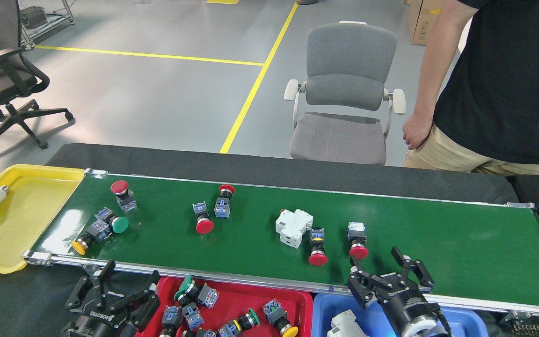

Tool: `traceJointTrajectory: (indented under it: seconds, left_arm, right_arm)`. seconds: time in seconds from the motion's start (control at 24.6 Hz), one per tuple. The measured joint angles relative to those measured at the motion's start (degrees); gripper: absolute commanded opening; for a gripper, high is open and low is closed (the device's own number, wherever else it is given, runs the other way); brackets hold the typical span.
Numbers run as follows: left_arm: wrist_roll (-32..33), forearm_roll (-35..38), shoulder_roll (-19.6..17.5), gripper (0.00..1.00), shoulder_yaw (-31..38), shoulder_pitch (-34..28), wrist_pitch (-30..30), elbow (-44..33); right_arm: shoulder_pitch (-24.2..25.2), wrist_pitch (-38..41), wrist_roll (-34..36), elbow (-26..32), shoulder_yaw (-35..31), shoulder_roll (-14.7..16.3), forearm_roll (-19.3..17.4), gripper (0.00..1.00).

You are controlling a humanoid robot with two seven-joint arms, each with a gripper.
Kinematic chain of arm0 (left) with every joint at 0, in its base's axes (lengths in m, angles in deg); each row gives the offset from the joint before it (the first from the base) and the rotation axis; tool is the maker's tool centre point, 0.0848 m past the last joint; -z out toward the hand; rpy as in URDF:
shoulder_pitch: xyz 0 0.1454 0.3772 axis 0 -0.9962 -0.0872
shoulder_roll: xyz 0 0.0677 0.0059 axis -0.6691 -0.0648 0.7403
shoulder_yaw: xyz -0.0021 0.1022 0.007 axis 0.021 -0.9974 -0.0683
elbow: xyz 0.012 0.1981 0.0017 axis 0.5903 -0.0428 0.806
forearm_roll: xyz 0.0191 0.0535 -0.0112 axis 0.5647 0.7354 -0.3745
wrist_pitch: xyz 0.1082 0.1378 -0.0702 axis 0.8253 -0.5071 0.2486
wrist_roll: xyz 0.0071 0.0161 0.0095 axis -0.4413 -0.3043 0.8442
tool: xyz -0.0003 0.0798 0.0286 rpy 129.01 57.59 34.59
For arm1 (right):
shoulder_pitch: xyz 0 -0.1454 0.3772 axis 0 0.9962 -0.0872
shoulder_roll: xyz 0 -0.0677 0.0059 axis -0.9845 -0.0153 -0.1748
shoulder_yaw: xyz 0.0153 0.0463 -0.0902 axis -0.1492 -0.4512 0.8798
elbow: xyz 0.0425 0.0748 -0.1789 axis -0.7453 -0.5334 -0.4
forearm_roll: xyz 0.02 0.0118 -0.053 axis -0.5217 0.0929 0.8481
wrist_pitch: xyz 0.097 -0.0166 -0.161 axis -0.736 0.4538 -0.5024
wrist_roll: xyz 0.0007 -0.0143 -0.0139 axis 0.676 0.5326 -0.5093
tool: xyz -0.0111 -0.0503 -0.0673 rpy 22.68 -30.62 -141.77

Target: Pick switch part from conveyor to tray

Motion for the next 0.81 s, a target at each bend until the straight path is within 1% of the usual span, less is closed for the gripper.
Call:
traceJointTrajectory:
  seconds: [0.08,0.16,0.24,0.33,0.37,0.45,0.49,0.57,0.61,0.69,0.73,0.81]
  left_arm:
    - [-0.1,0.0,-0.2,1.00,-0.3,0.1,-0.2,0.0]
    - [0.5,0.0,-0.2,1.00,-0.7,1.0,-0.4,0.1]
    - [3.0,0.0,-0.2,1.00,-2.1,3.3,-0.4,0.4]
    - [6.4,0.0,-0.1,1.00,-3.9,7.2,-0.7,1.6]
    - [7.9,0.0,0.1,1.00,-4.4,9.3,-0.3,2.6]
    - [10.3,0.0,0.5,1.00,-5.6,13.3,0.7,5.8]
    - [10.9,0.0,0.7,1.00,-6.4,15.4,1.4,8.1]
    - [11.7,0.1,0.7,1.00,-8.2,19.2,3.4,13.2]
    - [11.9,0.1,0.7,1.00,-8.8,20.8,4.4,15.3]
    - [12.1,0.1,0.5,1.00,-9.4,23.7,6.5,19.7]
    - [12.1,0.1,0.4,1.00,-9.5,24.8,7.3,21.5]
    - [12.3,0.1,-0.1,1.00,-9.6,26.9,9.3,25.3]
  right_arm:
    - [-2.0,-1.2,0.0,-2.4,2.1,-0.3,0.0,0.98]
    - [-4.6,-2.3,0.0,-5.3,3.5,-1.4,0.3,0.98]
    - [-7.4,-2.9,-0.1,-8.2,4.7,-2.3,0.8,0.98]
    - [-10.1,-3.4,-0.1,-11.8,5.5,-3.7,1.0,0.97]
    - [-11.2,-3.7,-0.1,-13.5,5.6,-4.4,1.3,0.92]
    - [-13.2,-4.1,-0.1,-16.7,5.8,-5.3,2.0,0.73]
    - [-14.0,-4.1,-0.1,-18.1,6.1,-5.5,2.5,0.61]
    - [-14.7,-4.2,-0.1,-19.5,7.1,-5.5,3.3,0.33]
    - [-14.8,-4.3,-0.1,-19.5,7.6,-5.5,3.5,0.23]
    - [-14.8,-4.1,-0.2,-19.6,8.1,-5.5,3.6,0.09]
    - [-14.8,-4.0,-0.2,-19.6,8.2,-5.5,3.6,0.05]
    - [-14.8,-3.9,-0.3,-19.5,8.5,-5.5,3.6,0.03]
